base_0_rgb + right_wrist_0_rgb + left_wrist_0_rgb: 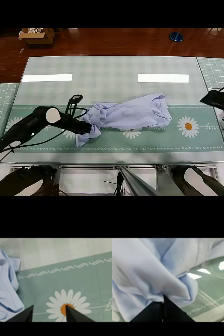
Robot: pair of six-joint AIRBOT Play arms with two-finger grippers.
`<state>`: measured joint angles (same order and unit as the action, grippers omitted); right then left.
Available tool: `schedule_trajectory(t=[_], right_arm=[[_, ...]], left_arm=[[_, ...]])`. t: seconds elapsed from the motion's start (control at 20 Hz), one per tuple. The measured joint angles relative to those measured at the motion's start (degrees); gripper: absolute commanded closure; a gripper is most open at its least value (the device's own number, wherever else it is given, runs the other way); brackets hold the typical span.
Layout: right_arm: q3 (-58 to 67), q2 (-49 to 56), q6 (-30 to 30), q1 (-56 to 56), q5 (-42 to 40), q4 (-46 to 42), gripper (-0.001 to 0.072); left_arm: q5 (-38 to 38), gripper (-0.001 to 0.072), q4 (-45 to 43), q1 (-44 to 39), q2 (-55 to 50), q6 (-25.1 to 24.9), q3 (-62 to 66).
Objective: Fold the shirts.
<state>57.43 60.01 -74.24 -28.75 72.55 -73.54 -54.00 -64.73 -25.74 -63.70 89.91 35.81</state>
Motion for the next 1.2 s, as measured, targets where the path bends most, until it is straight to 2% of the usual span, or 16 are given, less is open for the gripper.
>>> schedule_trajectory(t=[0.25,0.5,0.65,0.7,0.75,0.8,0.85,1.0,1.2], right_arm=[[-11.5,0.0,3.65,-0.02,-0.57,6.14,0.0172],[-21.7,0.5,7.43,0.17,-6.23,18.45,0.0174],[-24.13,3.61,8.74,2.47,-9.16,22.58,0.0174],[-24.55,5.14,9.31,4.02,-9.97,24.02,0.0222],[-24.85,6.75,10.1,5.9,-11.02,25.57,0.0391],[-25.03,8.11,10.93,7.8,-11.54,27.36,0.0604],[-25.03,9.25,12.11,9.77,-12.26,29.03,0.0674],[-23.15,9.79,15.19,13.2,-11.15,31.56,0.0675],[-14.84,3.23,16.79,13.09,-4.55,30.86,0.0675]], left_arm=[[-2.93,0.0686,0.96,0.04,0.28,-1.44,2.03],[-4.52,0.0686,1.25,0.04,1.66,-2.05,5.16],[-4.9,0.0686,1.33,0.04,1.9,-2.12,6.45],[-4.96,0.0686,1.31,0.07,1.95,-2.16,6.71],[-5.01,0.0686,1.31,0.07,1.99,-2.23,6.88],[-5.07,0.0687,1.33,0.09,2.03,-2.25,7.06],[-5.35,0.0687,1.31,0.13,2.05,-2.25,7.39],[-7.91,0.0687,1.27,1.53,2.93,-3.17,10.86],[-13.44,0.0687,-0.87,7.5,7.5,-5.55,23.5]])
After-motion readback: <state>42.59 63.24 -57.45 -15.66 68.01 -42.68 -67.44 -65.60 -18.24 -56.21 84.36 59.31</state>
